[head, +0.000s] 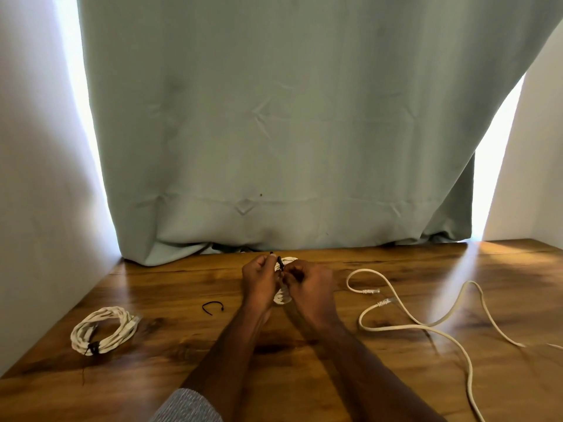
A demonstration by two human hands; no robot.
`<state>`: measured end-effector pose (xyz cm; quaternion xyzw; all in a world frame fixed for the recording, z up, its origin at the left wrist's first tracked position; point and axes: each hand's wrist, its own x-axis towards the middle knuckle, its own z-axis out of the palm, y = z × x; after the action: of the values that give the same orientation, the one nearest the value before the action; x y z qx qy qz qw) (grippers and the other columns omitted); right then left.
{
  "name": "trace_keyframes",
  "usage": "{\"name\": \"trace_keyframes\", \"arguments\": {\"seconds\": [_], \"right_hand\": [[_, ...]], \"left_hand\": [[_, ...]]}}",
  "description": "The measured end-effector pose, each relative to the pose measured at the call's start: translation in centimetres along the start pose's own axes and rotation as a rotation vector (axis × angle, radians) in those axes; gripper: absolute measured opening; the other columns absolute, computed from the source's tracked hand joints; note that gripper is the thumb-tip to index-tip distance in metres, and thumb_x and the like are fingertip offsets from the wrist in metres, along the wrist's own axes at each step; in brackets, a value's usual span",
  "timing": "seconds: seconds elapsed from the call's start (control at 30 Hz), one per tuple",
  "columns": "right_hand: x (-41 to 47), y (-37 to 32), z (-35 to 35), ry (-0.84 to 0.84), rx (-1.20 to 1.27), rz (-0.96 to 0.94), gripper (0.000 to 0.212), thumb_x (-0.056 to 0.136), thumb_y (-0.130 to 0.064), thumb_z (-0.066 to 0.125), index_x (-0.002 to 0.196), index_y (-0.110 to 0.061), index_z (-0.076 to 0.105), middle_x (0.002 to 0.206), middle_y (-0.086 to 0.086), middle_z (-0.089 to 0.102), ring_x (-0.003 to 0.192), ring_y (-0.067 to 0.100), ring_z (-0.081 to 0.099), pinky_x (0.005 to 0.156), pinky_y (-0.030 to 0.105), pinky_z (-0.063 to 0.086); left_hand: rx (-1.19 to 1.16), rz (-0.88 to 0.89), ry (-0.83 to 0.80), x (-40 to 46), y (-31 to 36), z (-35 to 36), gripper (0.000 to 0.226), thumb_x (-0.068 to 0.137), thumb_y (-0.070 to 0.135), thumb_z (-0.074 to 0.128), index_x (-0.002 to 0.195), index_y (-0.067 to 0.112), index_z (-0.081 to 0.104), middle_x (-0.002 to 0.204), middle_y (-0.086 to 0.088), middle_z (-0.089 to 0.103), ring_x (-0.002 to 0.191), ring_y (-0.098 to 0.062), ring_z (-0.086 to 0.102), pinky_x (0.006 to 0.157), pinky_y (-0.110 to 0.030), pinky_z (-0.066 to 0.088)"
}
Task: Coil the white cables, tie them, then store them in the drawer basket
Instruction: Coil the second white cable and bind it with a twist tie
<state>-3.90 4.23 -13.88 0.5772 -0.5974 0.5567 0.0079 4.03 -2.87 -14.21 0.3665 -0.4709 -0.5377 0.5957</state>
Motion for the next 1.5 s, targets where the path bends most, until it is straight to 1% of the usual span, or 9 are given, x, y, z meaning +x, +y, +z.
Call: {"name": "trace_keyframes", "arguments": {"seconds": [0.17,0.43,0.67,0.77,0.93,1.07,1.2,1.3,1.5], "right_hand": [[-0.2,0.1,1.3,0.075,0.037,0.13,0.015,0.089,-0.008,0.071,0.097,-0.017,0.08,0.089,-0.006,0.076,0.078,0.002,0.068,0.071,0.018,0.054],[0.1,-0.9,2.0,0.039,0.764,0.66,0.022,0.095,-0.007,0.061,0.082,-0.006,0.079,0.077,0.011,0.075,0.069,0.019,0.065,0.063,0.031,0.052],[-0.4,-1.3,2.1,0.197,0.872,0.739,0.005,0.085,-0.009,0.078,0.082,-0.005,0.076,0.08,0.016,0.076,0.067,0.024,0.068,0.065,0.036,0.056],[0.0,-1.2,1.7,0.232,0.899,0.771,0.028,0.083,-0.001,0.077,0.095,-0.01,0.053,0.077,0.016,0.069,0.058,0.022,0.061,0.054,0.033,0.051],[0.1,-0.8,1.3,0.132,0.764,0.644,0.033,0.087,0.0,0.069,0.096,-0.016,0.042,0.072,0.01,0.065,0.059,0.018,0.059,0.058,0.036,0.049],[1.0,0.0,0.5,0.071,0.431,0.501,0.02,0.093,-0.03,0.068,0.088,-0.017,0.054,0.071,0.002,0.071,0.062,0.015,0.066,0.065,0.041,0.058],[1.6,1.4,-1.7,0.261,-0.136,0.157,0.029,0.095,-0.038,0.064,0.075,-0.018,0.061,0.068,-0.007,0.058,0.064,0.011,0.055,0.059,0.029,0.036],[2.6,2.9,-2.6,0.087,0.016,0.314,0.04,0.096,-0.041,0.063,0.063,-0.018,0.064,0.062,-0.004,0.062,0.063,0.015,0.059,0.065,0.032,0.044],[3.4,3.1,-4.5,-0.429,0.552,0.828,0.02,0.09,-0.027,0.062,0.091,-0.014,0.077,0.079,0.007,0.074,0.072,0.021,0.068,0.083,0.043,0.048]], "left_hand": [[-0.015,0.042,-0.009,-0.1,0.0,-0.1,0.022,0.097,0.01,0.055,0.077,0.004,0.063,0.054,-0.004,0.051,0.042,-0.008,0.043,0.042,-0.02,0.034],[0.05,0.069,-0.007,0.4,-0.3,-0.5,0.027,0.096,0.016,0.057,0.07,0.012,0.063,0.052,-0.003,0.054,0.043,-0.013,0.045,0.043,-0.023,0.035],[0.09,0.126,-0.071,-0.1,-0.2,0.4,0.028,0.095,0.013,0.059,0.068,0.012,0.065,0.053,0.0,0.057,0.042,-0.014,0.047,0.042,-0.023,0.036],[0.107,0.148,-0.085,-0.2,-0.4,0.3,0.026,0.094,0.014,0.059,0.069,0.01,0.066,0.058,-0.007,0.061,0.044,-0.019,0.049,0.045,-0.026,0.039],[0.095,0.145,-0.054,0.1,-0.5,0.3,0.024,0.091,0.017,0.062,0.069,0.014,0.07,0.06,-0.01,0.063,0.049,-0.022,0.052,0.05,-0.033,0.04],[0.087,0.165,-0.073,0.2,-0.6,0.1,0.023,0.084,0.03,0.064,0.072,0.011,0.07,0.067,-0.018,0.066,0.057,-0.029,0.057,0.054,-0.046,0.046],[0.071,0.13,-0.162,-0.5,0.0,0.5,0.026,0.093,0.011,0.063,0.069,0.004,0.066,0.057,-0.008,0.063,0.051,-0.029,0.055,0.043,-0.025,0.039],[0.047,0.113,-0.239,-1.2,0.2,0.8,0.026,0.095,0.006,0.061,0.07,0.0,0.065,0.058,-0.011,0.061,0.047,-0.025,0.059,0.037,-0.02,0.035],[0.041,0.11,-0.429,-1.8,0.7,0.7,0.025,0.096,0.006,0.059,0.074,0.005,0.072,0.061,-0.015,0.065,0.032,-0.014,0.043,0.035,-0.018,0.032]]}}
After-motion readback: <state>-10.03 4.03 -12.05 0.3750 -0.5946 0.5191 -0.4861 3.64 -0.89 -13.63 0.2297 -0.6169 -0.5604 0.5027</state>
